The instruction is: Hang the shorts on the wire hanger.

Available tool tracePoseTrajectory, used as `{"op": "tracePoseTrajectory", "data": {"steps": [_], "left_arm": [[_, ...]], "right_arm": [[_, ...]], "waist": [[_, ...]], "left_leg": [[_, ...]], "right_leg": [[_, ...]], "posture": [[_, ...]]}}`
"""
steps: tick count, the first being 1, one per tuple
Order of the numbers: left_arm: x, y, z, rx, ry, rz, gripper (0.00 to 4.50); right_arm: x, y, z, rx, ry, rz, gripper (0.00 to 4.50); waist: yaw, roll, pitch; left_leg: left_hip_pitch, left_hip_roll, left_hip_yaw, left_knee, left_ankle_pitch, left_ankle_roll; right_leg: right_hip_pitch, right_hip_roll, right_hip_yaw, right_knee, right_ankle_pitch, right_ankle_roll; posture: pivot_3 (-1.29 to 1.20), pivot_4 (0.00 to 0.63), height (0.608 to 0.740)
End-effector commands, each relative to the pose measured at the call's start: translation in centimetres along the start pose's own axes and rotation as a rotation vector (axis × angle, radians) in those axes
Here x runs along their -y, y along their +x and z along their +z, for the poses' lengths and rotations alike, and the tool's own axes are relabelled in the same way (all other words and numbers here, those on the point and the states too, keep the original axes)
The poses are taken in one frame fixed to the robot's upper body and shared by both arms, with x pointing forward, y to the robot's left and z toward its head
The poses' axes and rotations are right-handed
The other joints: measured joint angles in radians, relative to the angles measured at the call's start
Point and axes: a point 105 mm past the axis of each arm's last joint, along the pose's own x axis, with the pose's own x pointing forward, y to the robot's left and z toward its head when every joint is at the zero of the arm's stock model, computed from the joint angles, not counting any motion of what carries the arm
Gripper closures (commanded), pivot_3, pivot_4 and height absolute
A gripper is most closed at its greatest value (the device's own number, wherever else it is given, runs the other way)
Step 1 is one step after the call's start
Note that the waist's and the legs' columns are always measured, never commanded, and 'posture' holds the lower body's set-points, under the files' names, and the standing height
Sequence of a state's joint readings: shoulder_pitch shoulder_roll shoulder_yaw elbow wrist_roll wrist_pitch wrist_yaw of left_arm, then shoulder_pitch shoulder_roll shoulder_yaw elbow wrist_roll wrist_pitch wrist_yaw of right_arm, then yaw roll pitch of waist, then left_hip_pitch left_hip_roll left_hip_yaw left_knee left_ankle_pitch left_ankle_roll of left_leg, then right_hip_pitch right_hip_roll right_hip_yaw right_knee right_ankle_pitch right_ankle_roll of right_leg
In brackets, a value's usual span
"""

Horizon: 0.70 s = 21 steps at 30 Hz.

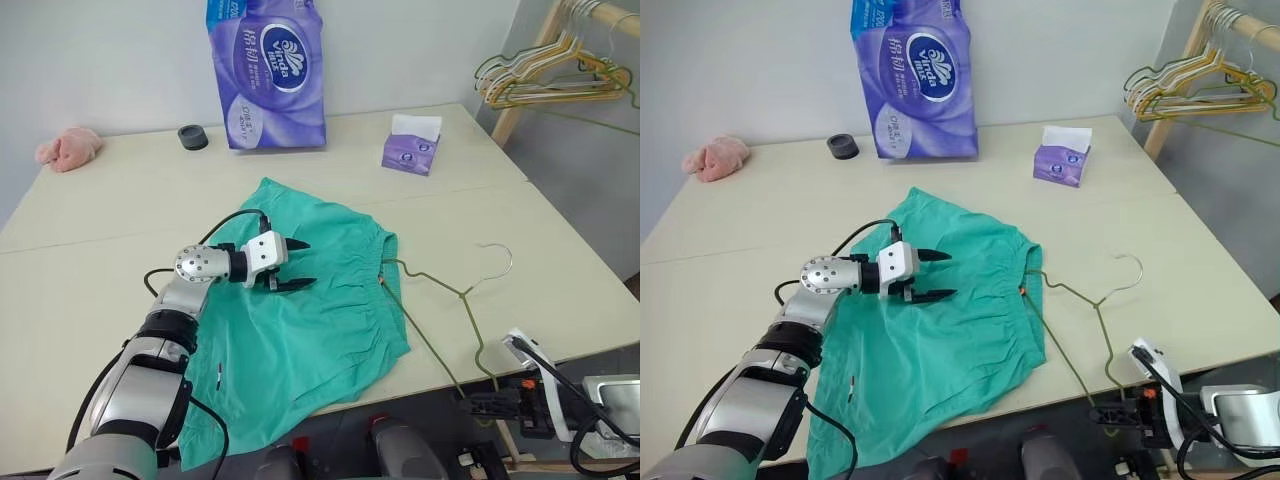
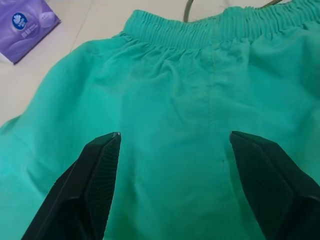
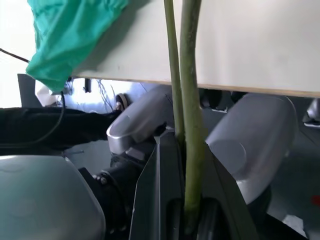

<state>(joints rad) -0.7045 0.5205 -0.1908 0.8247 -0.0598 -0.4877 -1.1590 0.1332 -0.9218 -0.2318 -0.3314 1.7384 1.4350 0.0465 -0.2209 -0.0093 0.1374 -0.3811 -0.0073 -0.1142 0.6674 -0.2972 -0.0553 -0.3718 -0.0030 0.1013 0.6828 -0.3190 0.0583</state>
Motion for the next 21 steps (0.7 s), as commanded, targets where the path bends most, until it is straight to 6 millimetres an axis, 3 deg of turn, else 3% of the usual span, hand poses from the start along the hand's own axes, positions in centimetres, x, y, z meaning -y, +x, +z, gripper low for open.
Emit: {"op": "tracePoseTrajectory", "data": {"steps": [1, 12, 16, 21], "left_arm": [[-0.2, -0.1, 1.0, 0.037, 0.034, 0.009, 0.82], [0.3, 0.2, 1.2, 0.056, 0.032, 0.004, 0.82], [0.4, 0.4, 1.5, 0.071, 0.038, 0.011, 0.82], [0.4, 0.4, 1.6, 0.078, 0.038, 0.019, 0.82]], "right_arm": [[-0.5, 0.5, 1.1, 0.029, 0.015, 0.023, 4.50], [0.9, 1.9, 4.1, -0.025, -0.011, -0.008, 4.50], [0.4, 3.2, 4.8, -0.025, -0.008, 0.040, 4.50], [0.3, 5.0, 7.1, 0.060, 0.022, 0.062, 4.50]], "waist": [[0.001, 0.000, 0.000], [0.009, 0.000, 0.000], [0.010, 0.000, 0.000], [0.007, -0.002, -0.002]], "left_leg": [[0.000, 0.000, 0.000, 0.001, 0.000, 0.000], [-0.002, -0.001, -0.001, 0.009, 0.000, 0.001], [-0.002, 0.000, -0.001, 0.010, 0.000, 0.001], [-0.001, 0.000, -0.007, 0.010, 0.000, 0.001]], "right_leg": [[0.000, 0.000, 0.000, 0.000, 0.000, 0.000], [0.002, 0.000, 0.000, 0.001, 0.004, 0.002], [0.002, 0.000, 0.000, 0.001, 0.005, 0.003], [0.002, 0.001, 0.000, 0.002, 0.005, 0.002]], "posture": [[-0.25, 0.097, 0.740], [-0.24, 0.095, 0.740], [-0.22, 0.094, 0.740], [-0.21, 0.099, 0.740]]}}
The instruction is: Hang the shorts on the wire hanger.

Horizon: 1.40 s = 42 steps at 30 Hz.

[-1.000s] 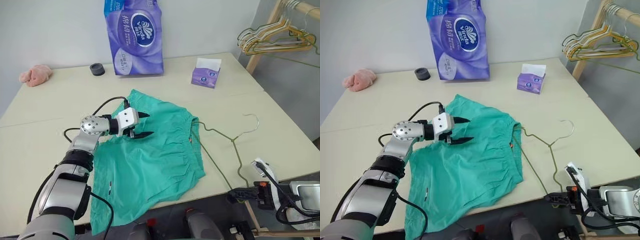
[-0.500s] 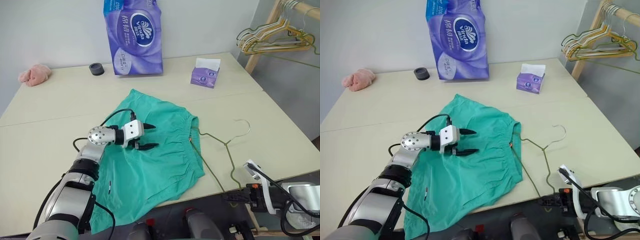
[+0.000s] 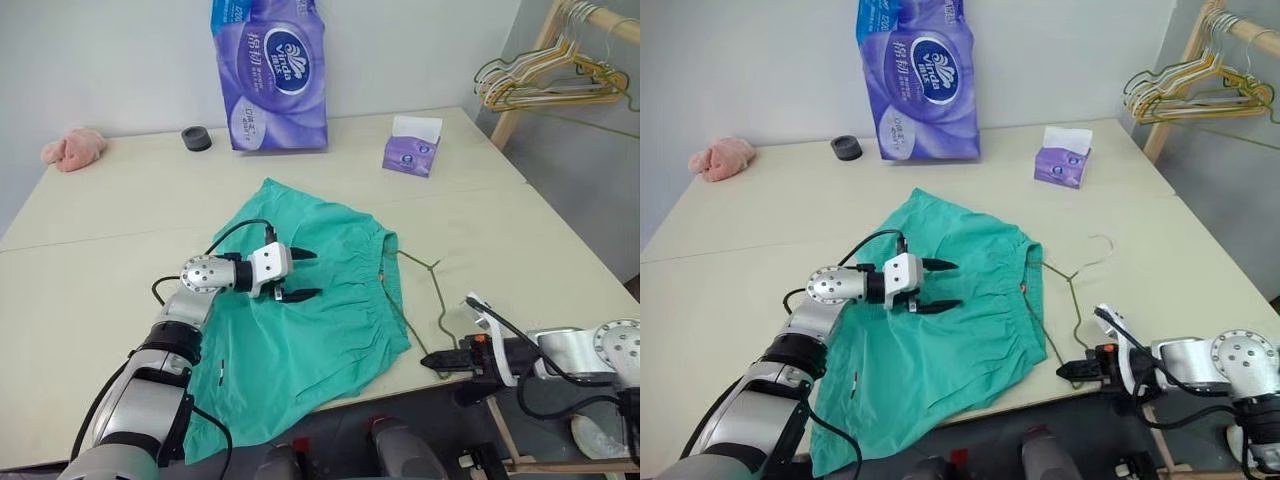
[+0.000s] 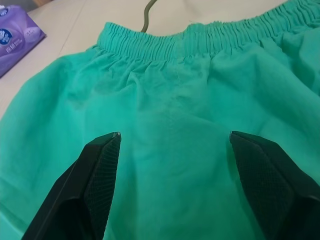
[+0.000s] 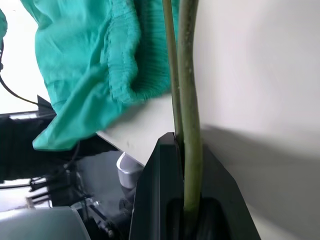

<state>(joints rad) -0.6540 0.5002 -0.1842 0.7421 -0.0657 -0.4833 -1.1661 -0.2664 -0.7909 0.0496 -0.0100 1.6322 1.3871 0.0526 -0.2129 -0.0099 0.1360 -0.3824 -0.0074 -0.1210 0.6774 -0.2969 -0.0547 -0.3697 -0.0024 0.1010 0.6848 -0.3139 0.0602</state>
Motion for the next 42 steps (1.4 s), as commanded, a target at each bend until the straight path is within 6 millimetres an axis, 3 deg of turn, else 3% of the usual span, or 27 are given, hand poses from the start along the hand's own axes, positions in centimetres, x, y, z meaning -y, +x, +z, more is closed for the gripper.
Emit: {"op": "tracePoseTrajectory", "data": {"steps": [1, 11, 16, 21, 23, 27, 30, 31, 37, 42], "left_arm": [[-0.7, -0.2, 1.0, 0.036, 0.024, 0.039, 0.82], [-0.6, 0.0, 1.2, 0.048, 0.021, 0.048, 0.82], [-0.3, 0.1, 1.3, 0.059, 0.000, 0.061, 0.82], [-0.7, -0.2, 1.6, 0.080, -0.056, 0.103, 0.82], [-1.6, -0.8, 2.0, 0.096, -0.097, 0.138, 0.82], [-3.5, -2.1, 2.7, 0.098, -0.133, 0.182, 0.82], [-6.8, -4.0, 3.9, 0.090, -0.101, 0.272, 0.23], [-7.9, -4.6, 4.5, 0.095, -0.088, 0.300, 0.01], [-12.5, -7.1, 9.1, 0.113, 0.056, 0.339, 0.01], [-12.1, -7.7, 10.3, -0.032, 0.259, 0.146, 0.01]], "right_arm": [[0.1, 0.9, 1.3, 0.049, 0.013, -0.004, 4.50], [1.2, 2.2, 4.9, 0.250, 0.089, -0.065, 4.50], [1.2, 1.8, 8.1, 0.441, -0.093, -0.174, 4.50], [0.2, 1.8, 9.7, 0.512, -0.347, -0.245, 4.50], [-0.4, 1.7, 10.6, 0.531, -0.569, -0.325, 4.50], [-1.4, 1.8, 11.4, 0.551, -0.823, -0.383, 4.50], [-1.7, 1.8, 12.1, 0.543, -1.033, -0.447, 4.50], [-1.8, 1.9, 12.1, 0.538, -1.074, -0.452, 4.50], [-1.8, 2.1, 11.9, 0.472, -1.254, -0.499, 4.50], [-1.2, 2.1, 11.9, 0.431, -1.284, -0.537, 4.50]], "waist": [[-0.002, -0.002, -0.001], [-0.006, -0.012, -0.011], [-0.005, -0.012, -0.011], [-0.002, -0.010, -0.009], [-0.002, -0.007, -0.008], [-0.006, -0.006, -0.007], [-0.008, -0.005, -0.006], [-0.008, -0.005, -0.006], [-0.008, -0.005, -0.007], [-0.010, -0.005, -0.007]], "left_leg": [[0.000, 0.000, 0.000, 0.000, 0.000, 0.000], [0.003, 0.002, -0.002, 0.000, 0.003, 0.005], [0.003, 0.001, -0.002, 0.000, 0.003, 0.005], [0.002, 0.000, -0.002, 0.000, 0.003, 0.005], [0.001, 0.000, -0.002, 0.000, 0.003, 0.005], [0.001, 0.000, -0.003, 0.000, 0.003, 0.005], [0.000, 0.000, -0.003, 0.000, 0.004, 0.004], [0.000, 0.000, -0.003, 0.000, 0.004, 0.004], [0.000, -0.001, -0.003, 0.000, 0.004, 0.003], [0.000, -0.001, -0.002, 0.000, 0.004, 0.003]], "right_leg": [[0.000, 0.000, 0.000, 0.000, 0.000, 0.000], [0.000, 0.004, -0.001, 0.005, 0.004, -0.003], [0.000, 0.004, -0.001, 0.005, 0.005, -0.003], [-0.001, 0.002, -0.001, 0.005, 0.005, -0.003], [-0.002, 0.002, -0.002, 0.005, 0.005, -0.003], [-0.003, 0.002, -0.002, 0.005, 0.004, -0.003], [-0.004, 0.002, -0.003, 0.006, 0.004, -0.003], [-0.004, 0.002, -0.003, 0.006, 0.004, -0.003], [-0.004, 0.001, -0.003, 0.005, 0.004, -0.003], [-0.004, 0.001, -0.003, 0.005, 0.004, -0.003]], "posture": [[-0.21, 0.099, 0.740], [-0.21, 0.096, 0.740], [-0.21, 0.098, 0.740], [-0.23, 0.103, 0.740], [-0.24, 0.102, 0.740], [-0.24, 0.102, 0.740], [-0.24, 0.097, 0.740], [-0.23, 0.095, 0.740], [-0.23, 0.092, 0.740], [-0.23, 0.089, 0.740]]}}
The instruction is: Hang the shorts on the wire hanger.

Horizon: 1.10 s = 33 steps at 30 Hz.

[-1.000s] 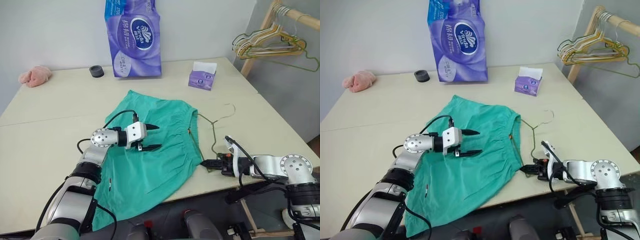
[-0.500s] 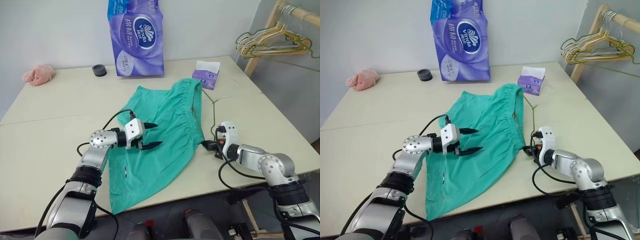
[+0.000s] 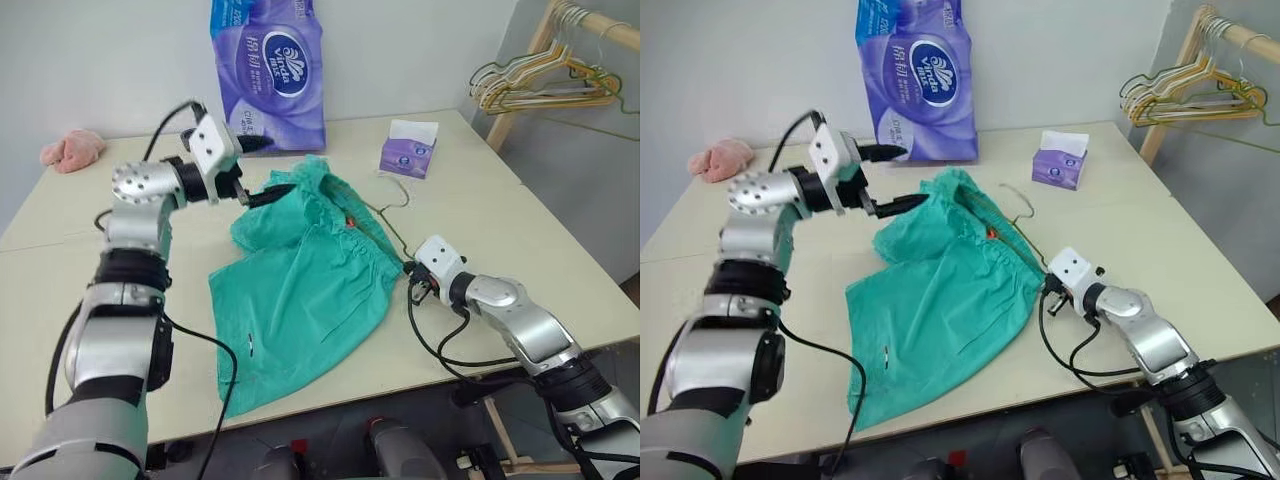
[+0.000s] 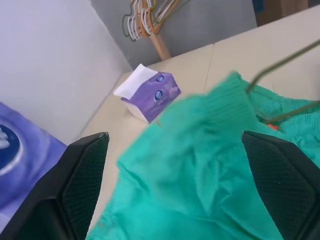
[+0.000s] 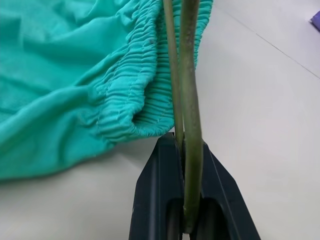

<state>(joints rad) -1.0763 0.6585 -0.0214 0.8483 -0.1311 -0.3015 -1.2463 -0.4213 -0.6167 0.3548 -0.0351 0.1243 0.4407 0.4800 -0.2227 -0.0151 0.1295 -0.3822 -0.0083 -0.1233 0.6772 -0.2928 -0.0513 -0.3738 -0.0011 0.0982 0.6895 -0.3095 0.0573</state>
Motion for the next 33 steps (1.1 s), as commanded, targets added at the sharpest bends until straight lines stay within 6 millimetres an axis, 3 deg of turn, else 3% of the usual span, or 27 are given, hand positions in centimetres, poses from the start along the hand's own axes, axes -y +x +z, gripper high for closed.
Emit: {"op": "tracePoseTrajectory", "data": {"steps": [1, 7, 12, 20, 27, 33], "left_arm": [[0.6, -0.6, 0.5, -0.093, 0.196, -0.165, 0.01], [2.0, -0.1, 0.1, -0.171, 0.372, -0.351, 0.01], [2.6, 2.3, 0.2, -0.147, 0.507, -0.337, 0.01], [2.8, 4.2, -0.2, -0.118, 0.537, -0.243, 0.01], [2.7, 3.2, -2.2, -0.241, 0.499, -0.281, 0.01], [3.9, 3.9, -2.9, -0.253, 0.503, -0.338, 0.01]], "right_arm": [[0.9, -0.2, 1.2, 0.029, -0.047, -0.026, 4.50], [1.2, -0.1, 0.7, -0.010, -0.072, -0.020, 4.50], [0.8, 0.1, 0.8, -0.030, -0.104, 0.007, 4.50], [0.4, -0.3, 0.9, -0.046, -0.162, 0.032, 4.50], [0.1, -0.9, 1.6, -0.034, -0.187, 0.050, 4.50], [0.0, -1.0, 2.1, -0.031, -0.206, 0.057, 4.50]], "waist": [[-0.001, 0.000, 0.000], [-0.002, 0.000, 0.000], [-0.001, 0.000, 0.000], [-0.019, 0.000, 0.000], [-0.035, 0.000, 0.000], [-0.036, 0.000, 0.000]], "left_leg": [[0.000, 0.000, 0.000, 0.000, 0.000, 0.000], [0.000, 0.000, 0.000, 0.000, 0.001, -0.001], [0.000, 0.000, 0.000, 0.001, 0.001, -0.001], [-0.001, -0.001, 0.000, 0.001, 0.001, -0.001], [-0.001, -0.001, 0.000, 0.001, 0.001, -0.001], [-0.001, -0.001, -0.001, 0.001, 0.001, -0.001]], "right_leg": [[0.000, 0.000, 0.000, 0.000, 0.000, 0.000], [0.000, 0.000, 0.000, 0.001, 0.000, 0.000], [0.000, 0.000, 0.000, 0.001, 0.000, 0.000], [-0.001, -0.001, 0.000, 0.001, 0.000, 0.000], [-0.001, -0.001, 0.000, 0.002, 0.000, 0.000], [-0.001, -0.001, -0.001, 0.002, 0.000, 0.000]], "posture": [[-0.23, 0.086, 0.740], [-0.23, 0.080, 0.740], [-0.24, 0.079, 0.740], [-0.26, 0.079, 0.740], [-0.27, 0.080, 0.740], [-0.27, 0.079, 0.740]]}}
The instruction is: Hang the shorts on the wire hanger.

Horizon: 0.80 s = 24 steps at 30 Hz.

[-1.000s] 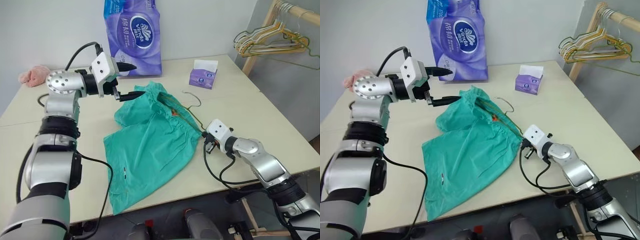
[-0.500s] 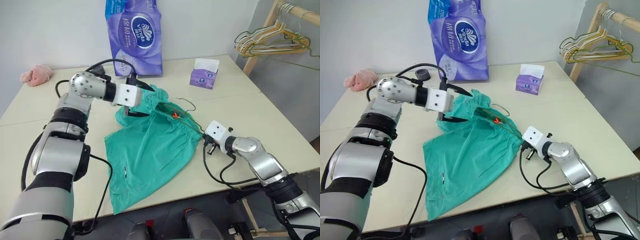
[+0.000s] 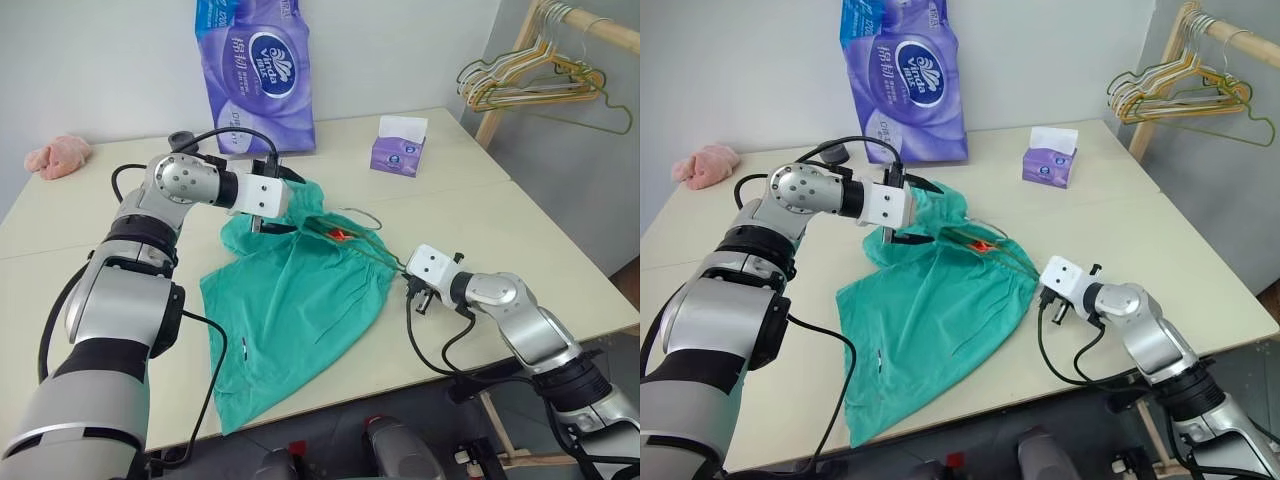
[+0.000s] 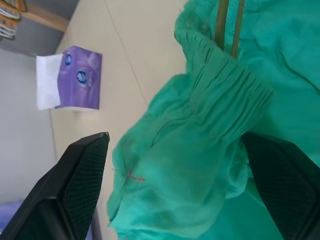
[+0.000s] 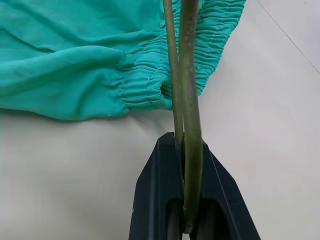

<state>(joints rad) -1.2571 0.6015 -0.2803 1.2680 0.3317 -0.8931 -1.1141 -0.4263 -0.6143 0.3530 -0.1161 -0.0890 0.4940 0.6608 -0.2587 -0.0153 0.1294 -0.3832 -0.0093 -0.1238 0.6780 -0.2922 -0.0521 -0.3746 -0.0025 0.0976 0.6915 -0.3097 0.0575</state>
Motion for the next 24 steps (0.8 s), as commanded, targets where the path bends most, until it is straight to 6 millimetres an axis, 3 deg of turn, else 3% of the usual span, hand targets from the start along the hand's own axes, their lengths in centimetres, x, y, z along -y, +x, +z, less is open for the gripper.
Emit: {"op": "tracePoseTrajectory", "data": {"steps": [1, 4, 19, 24], "left_arm": [[-0.4, 0.3, 0.5, 0.007, 0.034, 0.004, 0.01], [0.1, 0.8, 0.6, 0.013, 0.039, -0.016, 0.01], [2.0, 1.5, -0.2, -0.002, 0.013, -0.058, 4.48], [2.3, 1.7, -0.1, 0.014, -0.015, -0.059, 4.49]], "right_arm": [[1.0, -0.6, 1.6, 0.040, -0.031, -0.031, 4.50], [1.1, -0.6, 1.9, 0.043, -0.032, -0.033, 4.50], [1.3, -1.0, 2.8, 0.060, -0.040, -0.034, 4.50], [1.2, -1.2, 3.4, 0.072, -0.040, -0.038, 4.50]], "waist": [[0.000, 0.000, 0.000], [-0.002, 0.000, 0.000], [-0.009, 0.000, 0.000], [-0.011, 0.000, 0.000]], "left_leg": [[0.000, 0.000, 0.000, 0.000, 0.000, 0.000], [0.000, 0.000, 0.000, 0.000, 0.000, 0.000], [0.000, 0.000, 0.000, 0.000, 0.000, 0.000], [0.000, 0.000, 0.000, 0.000, 0.000, 0.000]], "right_leg": [[0.000, 0.000, 0.000, 0.000, 0.000, 0.000], [0.000, 0.000, 0.000, 0.000, 0.000, 0.000], [0.000, 0.000, 0.000, 0.001, 0.000, 0.000], [0.000, 0.000, 0.000, 0.001, 0.000, 0.000]], "posture": [[-0.27, 0.079, 0.740], [-0.27, 0.080, 0.740], [-0.27, 0.083, 0.740], [-0.28, 0.084, 0.740]]}}
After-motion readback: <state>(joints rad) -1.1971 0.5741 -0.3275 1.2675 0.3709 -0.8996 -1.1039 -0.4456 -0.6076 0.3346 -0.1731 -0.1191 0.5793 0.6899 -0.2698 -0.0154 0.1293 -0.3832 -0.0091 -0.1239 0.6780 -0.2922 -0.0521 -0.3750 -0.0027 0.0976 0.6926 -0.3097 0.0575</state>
